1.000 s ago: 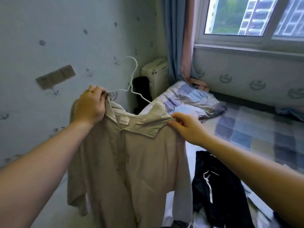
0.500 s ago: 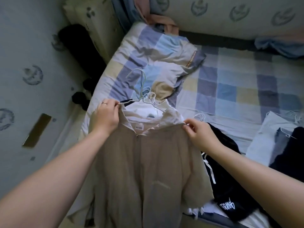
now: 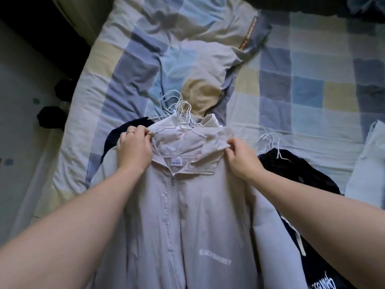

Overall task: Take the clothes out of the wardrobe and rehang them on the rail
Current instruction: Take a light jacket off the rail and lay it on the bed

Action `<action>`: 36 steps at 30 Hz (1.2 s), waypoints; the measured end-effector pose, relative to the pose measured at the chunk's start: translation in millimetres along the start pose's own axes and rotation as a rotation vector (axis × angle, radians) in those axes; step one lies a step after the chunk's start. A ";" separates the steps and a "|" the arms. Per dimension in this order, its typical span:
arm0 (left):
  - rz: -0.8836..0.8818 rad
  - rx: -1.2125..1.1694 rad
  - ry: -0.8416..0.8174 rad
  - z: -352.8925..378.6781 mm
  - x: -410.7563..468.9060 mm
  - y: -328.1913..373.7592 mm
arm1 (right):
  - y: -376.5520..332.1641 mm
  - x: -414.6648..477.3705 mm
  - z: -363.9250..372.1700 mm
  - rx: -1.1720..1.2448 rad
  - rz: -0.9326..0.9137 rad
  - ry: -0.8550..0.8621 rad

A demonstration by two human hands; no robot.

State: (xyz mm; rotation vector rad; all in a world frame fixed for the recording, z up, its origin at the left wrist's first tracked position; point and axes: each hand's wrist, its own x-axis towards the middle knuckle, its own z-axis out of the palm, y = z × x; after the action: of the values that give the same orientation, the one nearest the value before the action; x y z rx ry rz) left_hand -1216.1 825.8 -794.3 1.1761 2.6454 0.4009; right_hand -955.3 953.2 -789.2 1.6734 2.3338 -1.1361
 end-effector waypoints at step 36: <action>-0.318 0.006 -0.054 -163.2 -517.1 213.2 | 73.7 -413.1 -165.6 -0.583 -0.752 -0.134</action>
State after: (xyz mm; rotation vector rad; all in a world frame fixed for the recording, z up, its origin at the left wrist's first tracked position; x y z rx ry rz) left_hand -779.6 549.4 -524.9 0.7355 2.7220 0.2983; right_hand -664.1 730.5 -526.2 0.5224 2.8739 -0.4715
